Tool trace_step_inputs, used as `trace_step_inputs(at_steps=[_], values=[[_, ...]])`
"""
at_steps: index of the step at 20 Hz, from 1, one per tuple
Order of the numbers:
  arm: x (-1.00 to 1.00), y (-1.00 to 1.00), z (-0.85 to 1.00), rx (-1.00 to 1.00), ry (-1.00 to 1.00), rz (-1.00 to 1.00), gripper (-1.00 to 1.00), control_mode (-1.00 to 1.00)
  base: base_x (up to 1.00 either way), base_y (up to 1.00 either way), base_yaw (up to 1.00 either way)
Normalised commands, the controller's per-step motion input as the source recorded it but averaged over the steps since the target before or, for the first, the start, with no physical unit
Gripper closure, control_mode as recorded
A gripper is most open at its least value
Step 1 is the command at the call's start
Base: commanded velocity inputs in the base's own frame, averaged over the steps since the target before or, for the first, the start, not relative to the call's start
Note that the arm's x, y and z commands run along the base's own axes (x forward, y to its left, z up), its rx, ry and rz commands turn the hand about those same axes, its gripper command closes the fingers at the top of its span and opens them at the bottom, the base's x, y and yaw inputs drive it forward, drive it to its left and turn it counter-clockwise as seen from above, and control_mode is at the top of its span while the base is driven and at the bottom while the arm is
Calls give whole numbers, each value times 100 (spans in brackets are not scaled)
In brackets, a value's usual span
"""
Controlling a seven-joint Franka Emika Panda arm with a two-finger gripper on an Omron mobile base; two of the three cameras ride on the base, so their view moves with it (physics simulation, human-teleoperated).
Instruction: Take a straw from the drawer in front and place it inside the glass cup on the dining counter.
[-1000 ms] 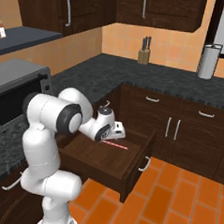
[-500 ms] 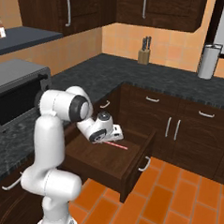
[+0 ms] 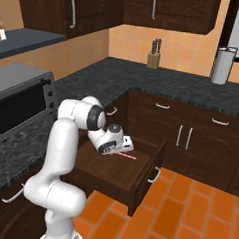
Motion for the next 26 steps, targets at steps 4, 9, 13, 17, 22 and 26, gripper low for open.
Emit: trace_step_inputs(at_steps=[4,9,13,17,22,26], values=[[53,0,-3,0,3,0,-100,-100,0,0,0],[40,0,-8,0,7,0,-100,-100,0,0,0],[48,0,-31,0,16,2,-100,-100,0,0,0],[57,1,-19,0,12,4,-100,-100,0,0,0],[27,4,-32,0,13,3,100,-100,0,0,0],[-54,-9,-26,0,-1,0,100,-100,0,0,0]])
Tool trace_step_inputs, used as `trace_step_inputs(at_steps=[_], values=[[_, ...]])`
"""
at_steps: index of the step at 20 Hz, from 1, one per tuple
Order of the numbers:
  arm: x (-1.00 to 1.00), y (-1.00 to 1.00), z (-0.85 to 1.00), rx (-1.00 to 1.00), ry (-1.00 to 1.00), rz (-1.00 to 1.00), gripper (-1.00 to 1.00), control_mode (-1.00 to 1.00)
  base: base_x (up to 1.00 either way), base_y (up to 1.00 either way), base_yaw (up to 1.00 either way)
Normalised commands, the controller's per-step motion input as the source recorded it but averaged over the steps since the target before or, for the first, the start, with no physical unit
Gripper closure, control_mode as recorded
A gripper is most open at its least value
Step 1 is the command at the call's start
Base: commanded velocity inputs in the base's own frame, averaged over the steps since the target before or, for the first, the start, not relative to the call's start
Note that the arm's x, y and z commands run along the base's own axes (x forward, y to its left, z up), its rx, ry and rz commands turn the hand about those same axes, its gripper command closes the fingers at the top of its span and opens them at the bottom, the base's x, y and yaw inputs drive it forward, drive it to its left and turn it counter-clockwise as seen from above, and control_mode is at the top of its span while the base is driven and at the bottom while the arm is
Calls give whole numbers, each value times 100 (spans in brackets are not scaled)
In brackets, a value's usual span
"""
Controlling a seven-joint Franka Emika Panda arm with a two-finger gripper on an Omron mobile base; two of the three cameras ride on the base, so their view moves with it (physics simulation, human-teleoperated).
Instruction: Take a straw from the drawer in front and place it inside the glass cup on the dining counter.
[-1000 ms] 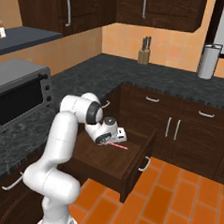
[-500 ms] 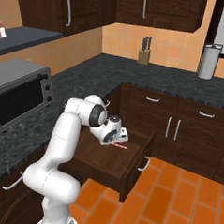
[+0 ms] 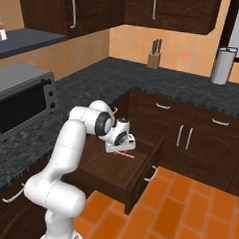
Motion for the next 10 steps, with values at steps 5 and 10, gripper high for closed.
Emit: trace_step_inputs(at_steps=[5,10], values=[[-68,-27,-13,0,-5,0,100,-100,0,0,0],[-36,-2,28,0,0,-3,100,-100,0,0,0]])
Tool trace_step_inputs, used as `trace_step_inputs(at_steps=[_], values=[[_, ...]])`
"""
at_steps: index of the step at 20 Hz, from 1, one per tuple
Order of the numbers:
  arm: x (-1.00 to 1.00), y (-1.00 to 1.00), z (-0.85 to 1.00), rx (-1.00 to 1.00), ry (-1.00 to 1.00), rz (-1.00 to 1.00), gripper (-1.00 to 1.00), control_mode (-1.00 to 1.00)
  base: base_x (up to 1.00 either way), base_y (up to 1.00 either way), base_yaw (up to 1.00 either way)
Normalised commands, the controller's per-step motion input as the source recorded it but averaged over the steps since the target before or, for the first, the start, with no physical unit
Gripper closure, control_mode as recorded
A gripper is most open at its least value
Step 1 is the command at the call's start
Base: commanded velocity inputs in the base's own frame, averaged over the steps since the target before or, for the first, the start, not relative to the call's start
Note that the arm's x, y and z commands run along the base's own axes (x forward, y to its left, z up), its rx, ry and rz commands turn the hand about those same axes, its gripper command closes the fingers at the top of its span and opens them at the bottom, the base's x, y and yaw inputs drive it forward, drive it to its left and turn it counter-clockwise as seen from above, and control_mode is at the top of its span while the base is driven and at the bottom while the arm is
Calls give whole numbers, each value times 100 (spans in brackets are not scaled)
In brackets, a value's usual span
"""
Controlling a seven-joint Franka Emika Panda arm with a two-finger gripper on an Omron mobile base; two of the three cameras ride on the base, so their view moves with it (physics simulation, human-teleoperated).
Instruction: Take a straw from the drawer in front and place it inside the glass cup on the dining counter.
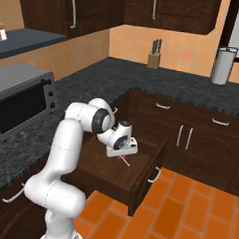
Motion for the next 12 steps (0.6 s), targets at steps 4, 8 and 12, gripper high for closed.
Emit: trace_step_inputs(at_steps=[4,8,12], values=[[-52,-1,96,1,-2,-1,100,-100,0,0,0],[-35,-5,100,8,-2,0,100,-100,0,0,0],[-34,-6,100,8,-9,0,100,-100,0,0,0]])
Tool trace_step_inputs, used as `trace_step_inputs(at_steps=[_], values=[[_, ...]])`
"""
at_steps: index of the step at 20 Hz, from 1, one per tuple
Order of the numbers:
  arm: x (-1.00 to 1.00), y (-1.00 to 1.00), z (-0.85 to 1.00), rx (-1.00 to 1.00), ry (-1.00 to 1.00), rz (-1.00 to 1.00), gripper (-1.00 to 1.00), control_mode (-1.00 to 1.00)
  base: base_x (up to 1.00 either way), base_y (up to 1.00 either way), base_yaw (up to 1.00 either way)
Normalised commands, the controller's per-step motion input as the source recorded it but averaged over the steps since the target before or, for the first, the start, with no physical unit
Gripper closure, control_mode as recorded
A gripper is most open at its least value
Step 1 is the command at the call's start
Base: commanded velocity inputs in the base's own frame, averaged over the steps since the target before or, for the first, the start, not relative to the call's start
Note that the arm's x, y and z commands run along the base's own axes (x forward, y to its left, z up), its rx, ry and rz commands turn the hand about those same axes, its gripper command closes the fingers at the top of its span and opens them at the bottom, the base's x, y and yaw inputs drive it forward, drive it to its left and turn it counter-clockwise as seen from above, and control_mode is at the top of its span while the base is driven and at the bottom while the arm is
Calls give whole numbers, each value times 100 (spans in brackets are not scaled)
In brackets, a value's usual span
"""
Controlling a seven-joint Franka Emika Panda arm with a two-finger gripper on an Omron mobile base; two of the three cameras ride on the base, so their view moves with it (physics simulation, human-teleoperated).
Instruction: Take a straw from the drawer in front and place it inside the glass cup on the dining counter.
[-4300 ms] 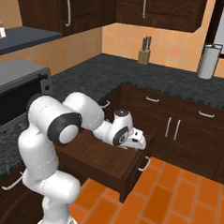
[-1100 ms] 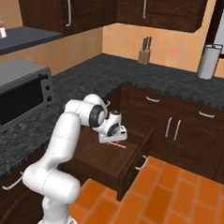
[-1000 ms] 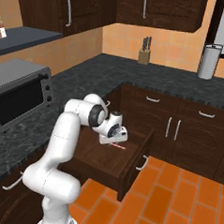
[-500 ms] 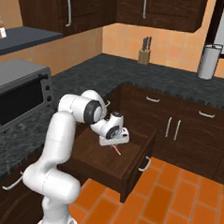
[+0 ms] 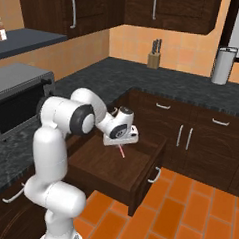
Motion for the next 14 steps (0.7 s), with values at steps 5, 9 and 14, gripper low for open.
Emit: trace_step_inputs(at_steps=[5,9,14], values=[[-28,-1,100,3,-4,0,100,-100,0,0,0],[-46,0,100,0,-6,0,100,-100,0,0,0],[-66,0,100,0,-7,-1,100,-100,0,0,0]])
